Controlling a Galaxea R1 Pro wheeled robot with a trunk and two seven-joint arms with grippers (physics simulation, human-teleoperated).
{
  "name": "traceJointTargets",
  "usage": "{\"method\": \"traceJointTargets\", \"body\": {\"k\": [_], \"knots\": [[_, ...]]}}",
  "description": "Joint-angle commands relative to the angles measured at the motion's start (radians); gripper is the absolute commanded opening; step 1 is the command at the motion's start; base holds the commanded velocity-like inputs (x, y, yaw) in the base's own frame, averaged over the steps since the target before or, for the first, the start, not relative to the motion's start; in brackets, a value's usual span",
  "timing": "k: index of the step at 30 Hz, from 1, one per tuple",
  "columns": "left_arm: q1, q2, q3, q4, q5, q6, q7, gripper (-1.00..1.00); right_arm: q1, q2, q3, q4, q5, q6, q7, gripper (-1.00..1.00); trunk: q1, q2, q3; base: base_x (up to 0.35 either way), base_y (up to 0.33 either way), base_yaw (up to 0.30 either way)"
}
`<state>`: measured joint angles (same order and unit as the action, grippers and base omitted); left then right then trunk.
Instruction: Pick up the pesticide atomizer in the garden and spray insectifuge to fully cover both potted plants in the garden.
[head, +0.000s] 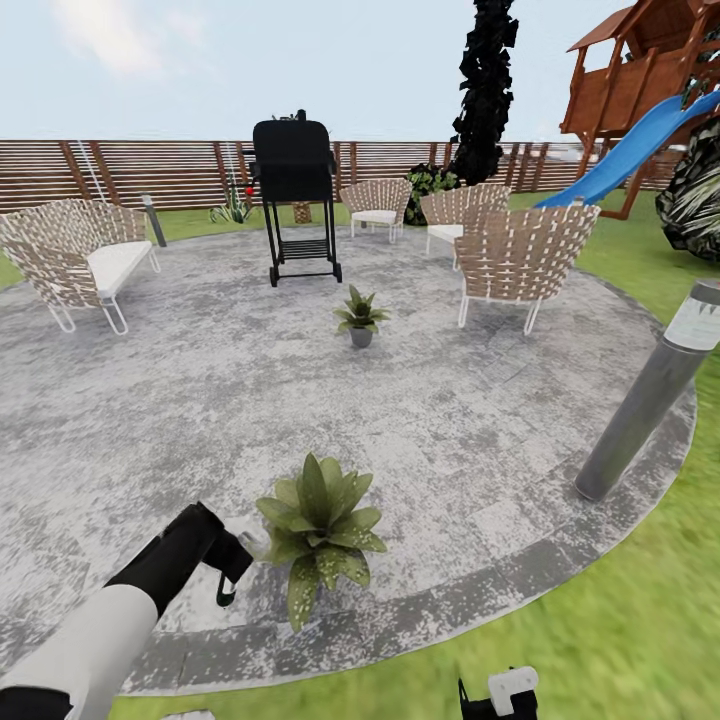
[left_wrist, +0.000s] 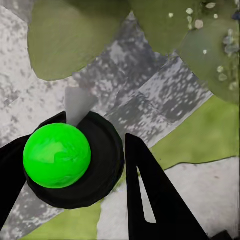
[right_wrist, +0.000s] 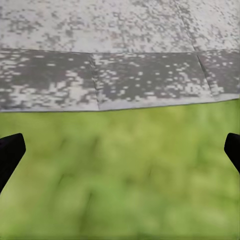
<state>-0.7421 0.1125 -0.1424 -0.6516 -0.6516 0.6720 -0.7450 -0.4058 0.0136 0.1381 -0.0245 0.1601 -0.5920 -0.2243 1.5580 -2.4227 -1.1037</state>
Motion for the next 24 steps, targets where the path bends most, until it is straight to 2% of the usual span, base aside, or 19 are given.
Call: {"method": "traceJointTargets", "body": {"k": [1,4,8,17,20,24], "knots": [[0.000,-0.005,0.000,-0.025,-0.013,0.003,-0.008,-1.00,-0.001,0.000,0.006,0.001,0.007,0.000,-0.010,1.00,0.000,0.000,-0.001,0.000,0.000,0.000],[0.000,-0.003,0.010,-0.030,-0.011,0.004,-0.008,-1.00,-0.001,0.000,0.006,0.001,0.007,0.000,-0.010,1.00,0.000,0.000,-0.001,0.000,0.000,0.000],[0.000,0.001,0.058,-0.031,0.000,0.003,-0.010,-1.00,-0.001,0.000,0.006,0.001,0.007,0.000,-0.010,1.00,0.000,0.000,-0.001,0.000,0.000,0.000],[-0.001,-0.008,0.069,-0.049,0.009,0.004,-0.013,-1.00,-0.001,0.000,0.006,0.002,0.007,0.000,-0.010,1.00,0.000,0.000,-0.001,0.000,0.000,0.000],[0.000,-0.007,0.071,-0.074,0.025,0.004,-0.041,-1.00,-0.001,0.000,0.006,0.002,0.007,0.000,-0.010,1.00,0.000,0.000,-0.001,0.000,0.000,0.000],[0.000,0.002,0.068,-0.080,0.027,0.004,-0.056,-1.00,-0.001,0.000,0.006,0.002,0.007,0.000,-0.010,1.00,0.000,0.000,-0.001,0.000,0.000,0.000]]}}
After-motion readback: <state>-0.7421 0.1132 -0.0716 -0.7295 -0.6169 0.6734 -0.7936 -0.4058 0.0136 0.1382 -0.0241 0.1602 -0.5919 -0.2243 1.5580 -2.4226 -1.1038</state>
